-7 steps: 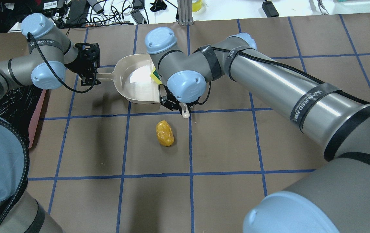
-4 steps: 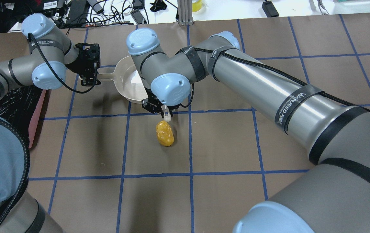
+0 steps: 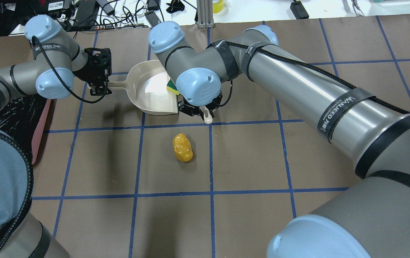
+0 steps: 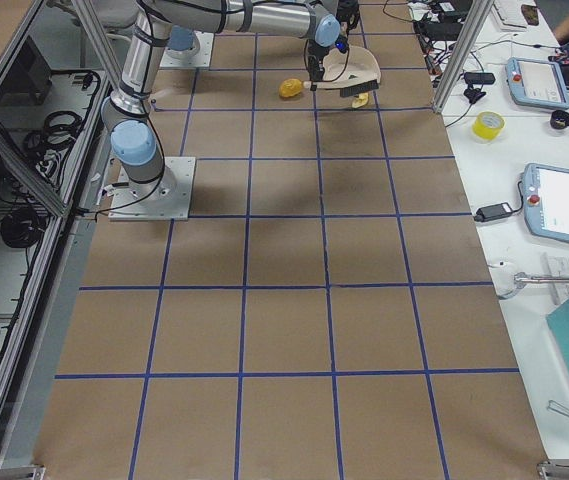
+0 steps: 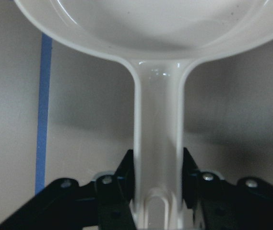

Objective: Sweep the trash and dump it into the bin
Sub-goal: 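Sweep the sponge and bread roll into the dustpan with the right gripper's brush, then move the brush behind the yellow potato with the right gripper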

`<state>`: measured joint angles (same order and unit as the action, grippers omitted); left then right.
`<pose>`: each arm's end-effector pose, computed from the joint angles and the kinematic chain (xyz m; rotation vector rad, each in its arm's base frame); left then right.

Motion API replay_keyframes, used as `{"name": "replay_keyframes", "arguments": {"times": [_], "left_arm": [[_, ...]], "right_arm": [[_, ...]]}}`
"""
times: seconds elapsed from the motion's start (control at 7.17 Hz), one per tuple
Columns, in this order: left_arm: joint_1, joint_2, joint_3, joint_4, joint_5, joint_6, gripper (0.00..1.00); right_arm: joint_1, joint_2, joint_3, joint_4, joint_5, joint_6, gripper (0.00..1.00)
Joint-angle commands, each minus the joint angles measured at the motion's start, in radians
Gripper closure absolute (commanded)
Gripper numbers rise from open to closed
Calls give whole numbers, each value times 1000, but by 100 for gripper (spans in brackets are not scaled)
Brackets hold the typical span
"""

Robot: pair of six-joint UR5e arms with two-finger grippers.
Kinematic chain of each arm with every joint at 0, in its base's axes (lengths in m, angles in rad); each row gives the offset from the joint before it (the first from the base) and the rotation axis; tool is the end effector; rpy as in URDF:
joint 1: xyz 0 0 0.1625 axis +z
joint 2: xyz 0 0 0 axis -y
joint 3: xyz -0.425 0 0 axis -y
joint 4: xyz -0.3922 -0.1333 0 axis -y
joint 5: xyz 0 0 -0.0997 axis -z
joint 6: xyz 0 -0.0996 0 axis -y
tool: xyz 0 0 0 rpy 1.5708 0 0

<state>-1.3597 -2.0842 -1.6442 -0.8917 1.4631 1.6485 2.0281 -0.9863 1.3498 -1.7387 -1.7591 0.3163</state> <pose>-0.0059 -0.6596 0.2261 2.0629 2.3464 -0.2212 0.4031 -0.5594 0.2621 0.2303 -2.8807 -0.1596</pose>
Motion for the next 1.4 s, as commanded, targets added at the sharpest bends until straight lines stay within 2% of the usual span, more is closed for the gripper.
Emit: {"name": "replay_keyframes", "arguments": {"times": [0.0,0.42,0.7,0.84,0.98,1.12,1.26], "left_arm": [[-30,-2,1,-1,52,-12,100],[-38,4,1,-4,103,-16,100],[-45,9,1,-12,118,-21,100],[-51,13,3,-24,118,-39,100],[-52,13,3,-24,118,-39,100],[-52,12,3,-24,118,-41,100],[-52,13,3,-24,117,-41,100]], "right_arm": [[-48,29,14,-8,-45,-40,100],[-46,54,8,-10,-16,-14,100],[-17,73,3,-21,177,15,100],[25,81,-4,-27,191,47,100],[55,96,-27,-33,258,70,100],[82,112,-79,-33,330,72,100],[99,113,-119,-19,348,73,100]]}}
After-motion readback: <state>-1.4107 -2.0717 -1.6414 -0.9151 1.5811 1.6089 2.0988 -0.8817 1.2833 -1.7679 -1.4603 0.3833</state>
